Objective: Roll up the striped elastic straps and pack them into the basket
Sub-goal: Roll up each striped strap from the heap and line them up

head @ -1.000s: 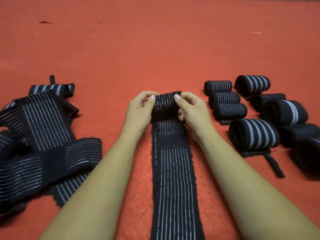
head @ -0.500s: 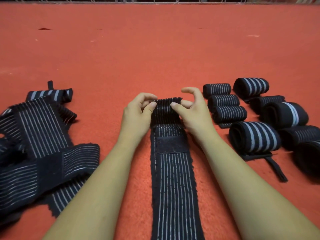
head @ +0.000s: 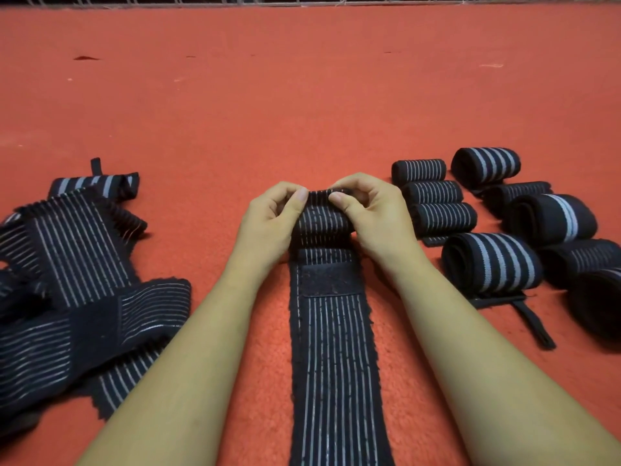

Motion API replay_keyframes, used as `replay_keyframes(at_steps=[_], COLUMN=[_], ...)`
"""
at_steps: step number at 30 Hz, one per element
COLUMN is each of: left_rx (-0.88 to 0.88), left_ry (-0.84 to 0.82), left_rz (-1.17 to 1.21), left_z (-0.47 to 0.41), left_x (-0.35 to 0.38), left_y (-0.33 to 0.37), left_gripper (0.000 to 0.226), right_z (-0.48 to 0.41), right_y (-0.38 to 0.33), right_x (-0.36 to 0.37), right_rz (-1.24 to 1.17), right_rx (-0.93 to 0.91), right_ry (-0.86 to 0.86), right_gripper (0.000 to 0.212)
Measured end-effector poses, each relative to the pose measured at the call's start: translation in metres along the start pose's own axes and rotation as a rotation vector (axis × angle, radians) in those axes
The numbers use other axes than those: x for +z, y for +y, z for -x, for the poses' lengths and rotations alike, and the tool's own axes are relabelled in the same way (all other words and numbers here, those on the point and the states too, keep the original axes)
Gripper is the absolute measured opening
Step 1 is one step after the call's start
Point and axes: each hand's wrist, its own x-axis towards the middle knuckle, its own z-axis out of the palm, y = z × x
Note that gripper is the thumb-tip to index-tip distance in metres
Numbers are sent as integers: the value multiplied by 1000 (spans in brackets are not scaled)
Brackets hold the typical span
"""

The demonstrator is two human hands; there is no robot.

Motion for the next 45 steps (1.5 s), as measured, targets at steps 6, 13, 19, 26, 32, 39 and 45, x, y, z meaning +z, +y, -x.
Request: replay_keyframes(at_steps=[6, 13, 19, 26, 32, 39, 45], left_rx=[20, 103, 16, 76, 111, -40, 24], left_ry=[13, -15, -72, 0, -19, -22, -14], left_rz=[74, -36, 52, -3, -23, 60, 112], left_z=[-2, 0, 0, -4, -2, -1, -5], left_x=[-1, -2, 0, -2, -1, 0, -3], left_y=[1, 3, 1, -3, 2, -3, -5], left_gripper=[11, 26, 16, 11, 16, 7, 16], right_z=[0, -1, -3, -2, 0, 0, 0], right_y=[1, 3, 4, 2, 8, 9, 5], right_x=[-1, -1, -3, 1, 4, 3, 6], right_rz=[-106, -197, -166, -234, -256, -287, -298], right_rx=[22, 147, 75, 84, 143, 77, 218], right_ry=[-23, -7, 17, -44, -87, -116, -69], right_gripper=[10, 14, 15, 10, 7, 23, 10])
